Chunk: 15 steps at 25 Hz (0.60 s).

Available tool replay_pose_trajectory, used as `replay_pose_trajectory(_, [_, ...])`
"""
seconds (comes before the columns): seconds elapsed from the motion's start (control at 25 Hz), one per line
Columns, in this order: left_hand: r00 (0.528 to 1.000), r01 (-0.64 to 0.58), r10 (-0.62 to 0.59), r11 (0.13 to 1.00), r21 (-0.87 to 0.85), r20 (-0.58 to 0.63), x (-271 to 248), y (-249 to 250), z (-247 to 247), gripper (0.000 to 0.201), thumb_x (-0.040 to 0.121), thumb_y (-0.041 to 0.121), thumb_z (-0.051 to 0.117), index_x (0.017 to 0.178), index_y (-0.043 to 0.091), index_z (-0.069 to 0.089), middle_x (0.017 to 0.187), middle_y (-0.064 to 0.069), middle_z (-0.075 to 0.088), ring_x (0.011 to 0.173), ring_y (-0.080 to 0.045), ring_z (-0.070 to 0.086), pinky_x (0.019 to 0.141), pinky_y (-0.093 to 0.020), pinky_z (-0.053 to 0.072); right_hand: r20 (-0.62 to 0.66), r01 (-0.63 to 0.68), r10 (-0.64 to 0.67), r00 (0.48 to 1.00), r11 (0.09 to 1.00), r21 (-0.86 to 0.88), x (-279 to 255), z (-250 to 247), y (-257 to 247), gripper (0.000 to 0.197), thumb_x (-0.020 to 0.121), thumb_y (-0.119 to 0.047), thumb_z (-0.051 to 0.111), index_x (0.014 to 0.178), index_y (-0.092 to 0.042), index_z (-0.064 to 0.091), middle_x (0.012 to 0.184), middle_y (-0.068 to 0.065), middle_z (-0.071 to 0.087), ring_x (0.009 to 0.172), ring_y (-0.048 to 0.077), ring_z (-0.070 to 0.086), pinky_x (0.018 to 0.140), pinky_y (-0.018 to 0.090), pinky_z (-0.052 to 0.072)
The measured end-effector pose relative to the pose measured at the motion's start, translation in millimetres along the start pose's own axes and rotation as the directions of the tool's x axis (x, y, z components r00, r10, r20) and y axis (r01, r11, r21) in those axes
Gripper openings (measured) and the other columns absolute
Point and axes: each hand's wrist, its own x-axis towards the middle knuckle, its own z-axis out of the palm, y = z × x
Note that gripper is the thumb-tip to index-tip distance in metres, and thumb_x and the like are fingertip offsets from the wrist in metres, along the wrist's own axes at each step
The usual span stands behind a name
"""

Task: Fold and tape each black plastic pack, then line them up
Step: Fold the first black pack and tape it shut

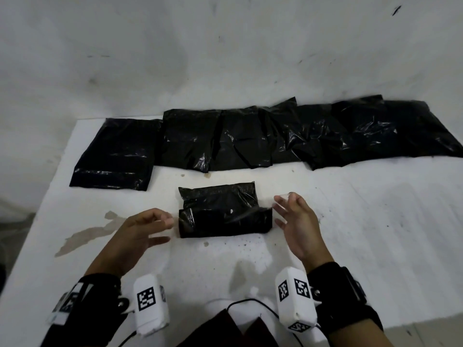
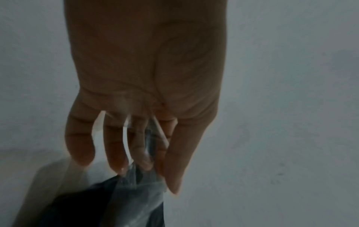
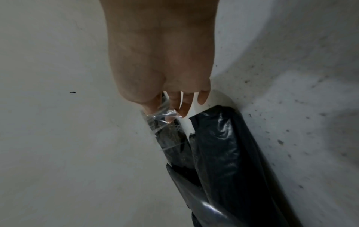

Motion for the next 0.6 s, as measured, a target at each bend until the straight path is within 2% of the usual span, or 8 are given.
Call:
replay_pose_trajectory(0.12, [0.999, -0.031, 0.03, 0.993, 0.115, 0.015, -8.2, 7.7, -14.5, 0.053, 0.034, 0.055, 0.085, 0.062, 0.017, 0.06, 0.066, 0.002, 0.054, 0.065, -0.013, 0.053, 0.064, -0.029, 0.047, -0.059, 0.09, -0.101, 0.993, 0.982, -0.167, 0.7, -7.2, -8.9, 0.018, 0.098, -0.027, 0.045, 0.089, -0.019, 0.057, 0.093, -0.002, 0.064, 0.092, 0.016, 0.058, 0.079, 0.033, 0.045])
replay_pose_trajectory(0.16, [0.999, -0.038, 0.037, 0.99, 0.139, 0.01, -9.2, 10.2, -18.2, 0.053, 0.036, 0.056, 0.085, 0.062, 0.017, 0.059, 0.063, 0.002, 0.051, 0.061, -0.013, 0.051, 0.061, -0.028, 0.046, -0.064, 0.112, -0.126, 0.99, 0.974, -0.195, 0.1, -8.2, -12.4, 0.018, 0.098, -0.026, 0.046, 0.087, -0.018, 0.057, 0.088, -0.002, 0.063, 0.087, 0.014, 0.059, 0.078, 0.033, 0.045])
replay_pose_trajectory(0.2, [0.999, -0.043, 0.043, 0.988, 0.145, 0.004, -9.3, 12.2, -20.7, 0.046, 0.044, 0.049, 0.085, 0.062, 0.016, 0.06, 0.061, 0.0, 0.048, 0.06, -0.015, 0.048, 0.06, -0.028, 0.045, -0.062, 0.129, -0.145, 0.988, 0.97, -0.204, -0.5, -7.8, -15.8, 0.019, 0.098, -0.024, 0.046, 0.085, -0.017, 0.057, 0.083, -0.002, 0.063, 0.081, 0.013, 0.059, 0.075, 0.031, 0.046])
replay_pose_trajectory(0.28, [0.998, -0.058, 0.061, 0.993, 0.098, -0.027, -9.1, 17.1, -20.7, 0.02, 0.065, 0.026, 0.076, 0.061, 0.013, 0.061, 0.059, -0.005, 0.047, 0.062, -0.022, 0.045, 0.061, -0.032, 0.042, -0.046, 0.159, -0.171, 0.984, 0.968, -0.192, -2.0, -4.6, -21.6, 0.02, 0.099, -0.019, 0.045, 0.083, -0.014, 0.056, 0.078, 0.0, 0.062, 0.071, 0.012, 0.058, 0.068, 0.029, 0.048])
replay_pose_trajectory(0.32, [0.996, -0.067, 0.072, 0.994, 0.087, -0.048, -8.7, 18.1, -20.3, 0.014, 0.07, 0.018, 0.07, 0.062, 0.012, 0.061, 0.06, -0.007, 0.048, 0.063, -0.024, 0.046, 0.062, -0.033, 0.043, -0.037, 0.168, -0.178, 0.983, 0.967, -0.192, -2.4, -2.5, -23.6, 0.019, 0.099, -0.018, 0.045, 0.084, -0.013, 0.056, 0.078, 0.001, 0.062, 0.067, 0.012, 0.058, 0.065, 0.029, 0.049])
replay_pose_trajectory(0.4, [0.997, -0.057, 0.061, 0.995, 0.083, -0.041, -8.1, 16.5, -19.2, 0.014, 0.069, 0.019, 0.074, 0.065, 0.011, 0.063, 0.065, -0.008, 0.055, 0.067, -0.023, 0.055, 0.064, -0.031, 0.048, -0.018, 0.163, -0.17, 0.985, 0.965, -0.206, -4.2, 1.3, -25.2, 0.018, 0.1, -0.018, 0.042, 0.088, -0.012, 0.054, 0.078, 0.003, 0.063, 0.065, 0.012, 0.059, 0.062, 0.029, 0.05])
replay_pose_trajectory(0.48, [0.999, -0.018, 0.02, 0.996, 0.091, -0.025, -6.5, 10.6, -19.1, 0.024, 0.062, 0.025, 0.079, 0.071, 0.009, 0.064, 0.075, -0.007, 0.063, 0.076, -0.021, 0.063, 0.068, -0.032, 0.052, 0.004, 0.14, -0.142, 0.99, 0.968, -0.209, -6.6, 4.2, -25.0, 0.017, 0.101, -0.021, 0.04, 0.092, -0.012, 0.052, 0.078, 0.005, 0.066, 0.069, 0.015, 0.061, 0.06, 0.032, 0.052])
replay_pose_trajectory(0.6, [0.998, 0.013, -0.003, 0.989, 0.146, -0.065, -4.3, 2.1, -19.2, 0.021, 0.066, 0.022, 0.077, 0.075, 0.008, 0.064, 0.087, -0.007, 0.071, 0.085, -0.023, 0.066, 0.076, -0.036, 0.05, 0.048, 0.112, -0.104, 0.993, 0.968, -0.224, -11.3, 6.4, -25.2, 0.019, 0.102, -0.025, 0.033, 0.093, -0.013, 0.046, 0.079, 0.011, 0.067, 0.076, 0.021, 0.064, 0.065, 0.039, 0.057])
